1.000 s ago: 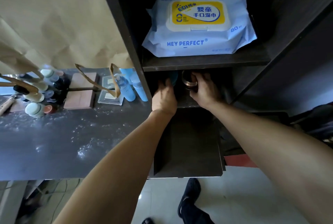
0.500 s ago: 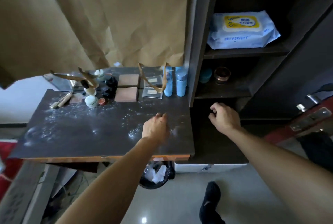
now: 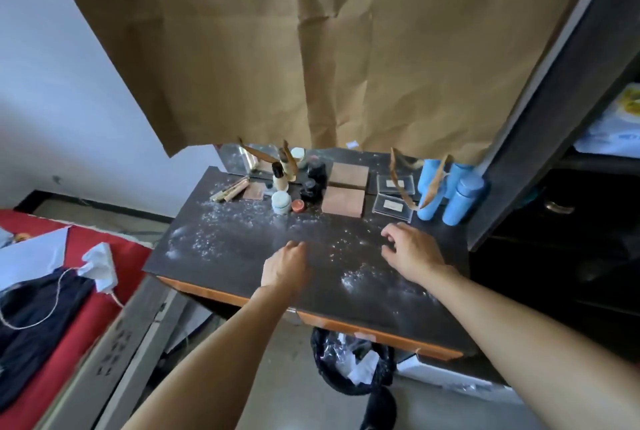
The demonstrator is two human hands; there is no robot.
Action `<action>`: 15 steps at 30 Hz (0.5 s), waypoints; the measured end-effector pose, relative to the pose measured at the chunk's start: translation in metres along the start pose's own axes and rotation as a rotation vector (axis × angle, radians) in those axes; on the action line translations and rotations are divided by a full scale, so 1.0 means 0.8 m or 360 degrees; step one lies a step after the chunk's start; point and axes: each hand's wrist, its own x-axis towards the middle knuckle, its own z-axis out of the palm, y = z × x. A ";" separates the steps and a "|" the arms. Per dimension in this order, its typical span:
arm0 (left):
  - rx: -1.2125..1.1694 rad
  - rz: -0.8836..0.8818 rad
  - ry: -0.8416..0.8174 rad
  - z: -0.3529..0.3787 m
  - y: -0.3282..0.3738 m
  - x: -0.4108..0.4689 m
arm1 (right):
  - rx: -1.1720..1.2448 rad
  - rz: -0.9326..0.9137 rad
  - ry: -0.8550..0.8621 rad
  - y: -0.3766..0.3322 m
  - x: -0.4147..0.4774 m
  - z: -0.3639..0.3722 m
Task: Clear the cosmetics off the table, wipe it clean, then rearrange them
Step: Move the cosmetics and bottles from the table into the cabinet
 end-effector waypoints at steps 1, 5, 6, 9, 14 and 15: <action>-0.0016 -0.0051 0.0005 -0.004 -0.013 0.009 | -0.0013 -0.0035 -0.0029 -0.010 0.017 0.006; -0.0090 -0.0246 0.0047 -0.017 -0.066 0.046 | -0.0021 -0.0195 -0.0125 -0.054 0.086 0.032; -0.0112 -0.0292 0.0058 -0.021 -0.080 0.053 | -0.0020 -0.0232 -0.0151 -0.066 0.101 0.038; -0.0156 -0.0402 0.0063 -0.031 -0.125 0.072 | -0.0034 -0.0325 -0.0259 -0.108 0.139 0.055; -0.0233 -0.0540 0.0080 -0.044 -0.200 0.122 | -0.0036 -0.0421 -0.0327 -0.174 0.193 0.088; -0.0233 -0.0539 0.0072 -0.044 -0.215 0.139 | -0.0029 -0.0415 -0.0334 -0.184 0.203 0.095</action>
